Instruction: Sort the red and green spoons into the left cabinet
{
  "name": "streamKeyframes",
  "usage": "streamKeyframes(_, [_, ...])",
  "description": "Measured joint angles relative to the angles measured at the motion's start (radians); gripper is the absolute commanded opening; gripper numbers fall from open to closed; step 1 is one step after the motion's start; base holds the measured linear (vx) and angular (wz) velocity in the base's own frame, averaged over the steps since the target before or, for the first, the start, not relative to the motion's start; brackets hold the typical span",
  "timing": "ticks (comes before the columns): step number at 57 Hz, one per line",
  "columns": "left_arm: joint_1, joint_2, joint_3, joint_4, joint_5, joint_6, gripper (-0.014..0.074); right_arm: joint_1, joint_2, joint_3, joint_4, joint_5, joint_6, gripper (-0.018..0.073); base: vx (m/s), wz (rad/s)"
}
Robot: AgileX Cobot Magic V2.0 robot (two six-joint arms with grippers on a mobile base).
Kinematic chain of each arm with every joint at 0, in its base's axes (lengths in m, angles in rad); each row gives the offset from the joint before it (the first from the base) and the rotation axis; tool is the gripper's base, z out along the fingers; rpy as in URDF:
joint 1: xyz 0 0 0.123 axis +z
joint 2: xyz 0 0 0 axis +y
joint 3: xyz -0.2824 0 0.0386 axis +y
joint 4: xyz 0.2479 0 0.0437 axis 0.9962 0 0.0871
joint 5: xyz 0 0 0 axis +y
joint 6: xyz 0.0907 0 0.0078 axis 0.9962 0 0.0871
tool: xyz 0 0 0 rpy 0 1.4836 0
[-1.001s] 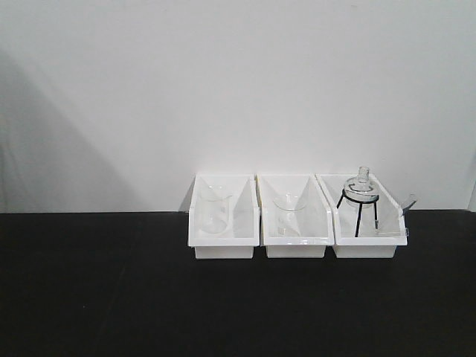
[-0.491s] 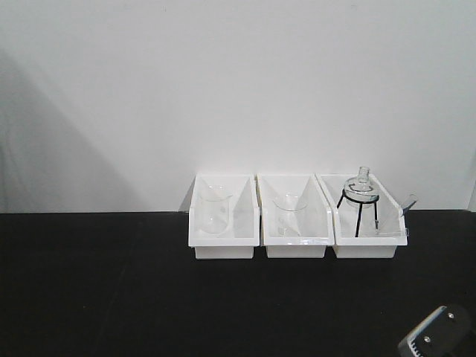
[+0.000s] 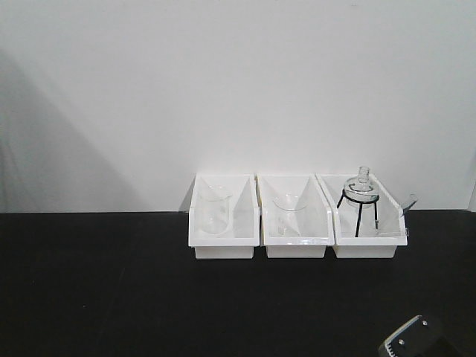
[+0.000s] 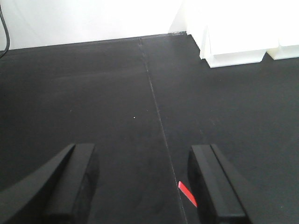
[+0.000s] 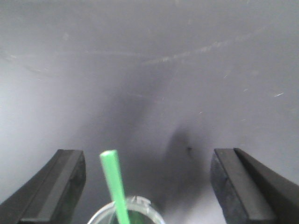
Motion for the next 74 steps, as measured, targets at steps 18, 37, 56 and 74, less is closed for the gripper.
streamKeyframes(18, [0.0, 0.0, 0.0, 0.0, 0.0, 0.0, 0.0548, 0.0, 0.011, -0.005, 0.025, -0.002, -0.014, 0.0428, 0.0, 0.0])
streamKeyframes(37, [0.0, 0.0, 0.0, 0.0, 0.0, 0.0, 0.0548, 0.0, 0.015, -0.005, 0.028, -0.002, -0.016, 0.0101, 0.0, 0.0])
streamKeyframes(56, [0.0, 0.0, 0.0, 0.0, 0.0, 0.0, 0.0548, 0.0, 0.015, -0.005, 0.029, -0.003, -0.029, -0.0008, 0.0, 0.0])
streamKeyframes(74, [0.0, 0.0, 0.0, 0.0, 0.0, 0.0, 0.0548, 0.0, 0.015, -0.01, 0.033, -0.003, -0.031, -0.0006, 0.0, 0.0])
